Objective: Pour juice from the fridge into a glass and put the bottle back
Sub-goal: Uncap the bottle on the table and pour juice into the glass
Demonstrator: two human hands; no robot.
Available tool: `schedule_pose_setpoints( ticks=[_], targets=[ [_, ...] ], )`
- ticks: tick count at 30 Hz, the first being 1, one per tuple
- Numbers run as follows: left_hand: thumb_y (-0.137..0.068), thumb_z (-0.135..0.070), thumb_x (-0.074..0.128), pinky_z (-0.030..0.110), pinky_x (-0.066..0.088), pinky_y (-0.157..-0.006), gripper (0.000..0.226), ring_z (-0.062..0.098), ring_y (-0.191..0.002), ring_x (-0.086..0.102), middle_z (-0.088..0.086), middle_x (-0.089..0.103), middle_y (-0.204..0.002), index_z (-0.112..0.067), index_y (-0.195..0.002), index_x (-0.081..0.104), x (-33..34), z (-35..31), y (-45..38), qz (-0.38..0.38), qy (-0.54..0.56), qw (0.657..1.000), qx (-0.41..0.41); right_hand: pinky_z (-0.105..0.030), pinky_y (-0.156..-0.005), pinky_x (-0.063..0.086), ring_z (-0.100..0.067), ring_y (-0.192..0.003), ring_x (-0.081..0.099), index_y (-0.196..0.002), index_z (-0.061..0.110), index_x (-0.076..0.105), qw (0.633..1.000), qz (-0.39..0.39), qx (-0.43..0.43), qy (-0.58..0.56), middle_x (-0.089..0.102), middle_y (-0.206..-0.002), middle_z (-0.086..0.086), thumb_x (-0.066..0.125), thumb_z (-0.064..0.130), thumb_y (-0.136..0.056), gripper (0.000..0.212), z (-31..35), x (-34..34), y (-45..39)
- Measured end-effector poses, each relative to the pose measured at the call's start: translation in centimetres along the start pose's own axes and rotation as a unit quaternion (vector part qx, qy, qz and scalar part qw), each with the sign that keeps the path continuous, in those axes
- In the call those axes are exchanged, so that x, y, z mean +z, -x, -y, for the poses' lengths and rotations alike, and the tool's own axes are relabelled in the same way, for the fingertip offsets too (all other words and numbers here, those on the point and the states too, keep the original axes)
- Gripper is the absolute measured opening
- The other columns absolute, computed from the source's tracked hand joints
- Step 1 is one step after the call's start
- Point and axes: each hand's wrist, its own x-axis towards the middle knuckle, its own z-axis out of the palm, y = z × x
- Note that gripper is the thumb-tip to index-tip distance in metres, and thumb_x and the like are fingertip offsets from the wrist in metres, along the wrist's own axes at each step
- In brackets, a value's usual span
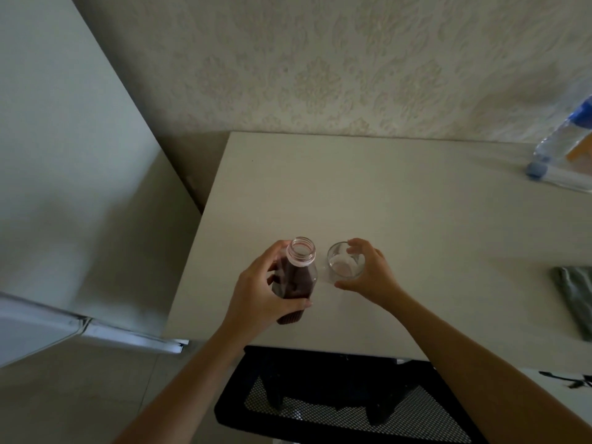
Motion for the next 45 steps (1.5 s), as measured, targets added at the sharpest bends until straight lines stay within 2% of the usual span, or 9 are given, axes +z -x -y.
schedule_pose_setpoints(
  ticks=[3,7,11,15,19,24,30,41,45],
  targets=[
    [-0.049,-0.029,0.090,0.023,0.052,-0.088,0.088,0.002,-0.105,0.058,-0.029,0.057,-0.112,-0.055,-0.117,0.041,-0.7,-0.6,0.2,0.007,-0.006,1.000,0.003,-0.036,-0.087,0.044,-0.017,-0.105,0.050,-0.122,0.029,0.041,0.999,0.008,0.003,0.035,0.060,-0.113,0.006,0.088,0.033,-0.047,0.089,1.1,-0.7,0.9],
    [-0.048,-0.034,0.089,0.029,0.052,-0.090,0.089,0.005,-0.103,0.058,-0.031,0.054,-0.109,-0.051,-0.118,0.038,-2.2,-2.7,0.4,0.017,-0.039,0.999,0.007,-0.038,-0.088,0.046,-0.018,-0.099,0.056,-0.121,0.029,0.042,1.000,0.013,-0.013,0.022,0.060,-0.112,0.005,0.087,0.038,-0.045,0.089,4.0,-3.1,3.2],
    [-0.048,-0.045,0.086,0.039,0.053,-0.091,0.094,0.011,-0.106,0.058,-0.010,0.061,-0.120,-0.038,-0.129,0.039,-4.0,-5.1,-0.2,0.032,-0.091,0.995,0.013,-0.037,-0.088,0.049,-0.015,-0.099,0.057,-0.122,0.029,0.042,0.998,0.019,-0.055,0.016,0.060,-0.112,0.006,0.088,0.042,-0.046,0.090,8.5,-6.8,5.1],
    [-0.052,-0.048,0.085,0.043,0.050,-0.093,0.099,0.016,-0.110,0.056,-0.004,0.058,-0.125,-0.035,-0.136,0.034,-6.1,-8.3,-1.4,0.053,-0.180,0.982,0.029,-0.037,-0.089,0.049,-0.013,-0.100,0.057,-0.123,0.030,0.041,0.996,0.006,-0.083,0.044,0.060,-0.113,0.007,0.087,0.043,-0.046,0.091,12.5,-10.2,6.1],
    [-0.055,-0.048,0.084,0.036,0.051,-0.087,0.101,0.016,-0.106,0.057,-0.004,0.059,-0.121,-0.034,-0.140,0.031,-7.9,-11.3,-2.3,0.044,-0.264,0.961,0.069,-0.038,-0.088,0.051,-0.011,-0.101,0.056,-0.125,0.033,0.040,0.993,-0.012,-0.096,0.069,0.059,-0.114,0.008,0.087,0.046,-0.046,0.092,15.0,-12.5,7.0],
    [-0.059,-0.049,0.080,0.032,0.052,-0.078,0.099,0.016,-0.099,0.057,-0.002,0.058,-0.115,-0.037,-0.142,0.028,-9.5,-14.5,-3.0,0.049,-0.376,0.915,0.138,-0.036,-0.088,0.050,-0.011,-0.102,0.055,-0.127,0.032,0.039,0.990,-0.023,-0.100,0.096,0.059,-0.118,0.007,0.087,0.044,-0.048,0.093,16.8,-14.0,8.0],
    [-0.059,-0.039,0.079,0.027,0.046,-0.072,0.098,0.015,-0.099,0.047,-0.002,0.048,-0.109,-0.044,-0.141,0.026,-9.7,-16.3,-2.9,0.073,-0.404,0.899,0.152,-0.038,-0.087,0.051,-0.009,-0.098,0.054,-0.127,0.033,0.040,0.989,-0.021,-0.095,0.115,0.059,-0.117,0.007,0.086,0.045,-0.047,0.092,17.3,-14.7,8.5],
    [-0.062,-0.037,0.077,0.029,0.048,-0.069,0.098,0.015,-0.100,0.040,-0.003,0.041,-0.107,-0.048,-0.141,0.021,-9.5,-18.0,-3.4,0.106,-0.470,0.861,0.161,-0.036,-0.086,0.050,-0.009,-0.099,0.054,-0.127,0.035,0.039,0.983,-0.014,-0.097,0.155,0.058,-0.117,0.009,0.084,0.046,-0.049,0.090,17.1,-15.2,8.5],
    [-0.063,-0.039,0.077,0.025,0.037,-0.061,0.098,0.015,-0.099,0.040,-0.002,0.040,-0.106,-0.047,-0.142,0.020,-9.3,-18.1,-3.6,0.113,-0.484,0.852,0.167,-0.037,-0.086,0.049,-0.008,-0.098,0.054,-0.128,0.036,0.038,0.981,-0.015,-0.095,0.171,0.058,-0.116,0.011,0.083,0.047,-0.049,0.091,17.1,-15.3,8.6]
  ],
)
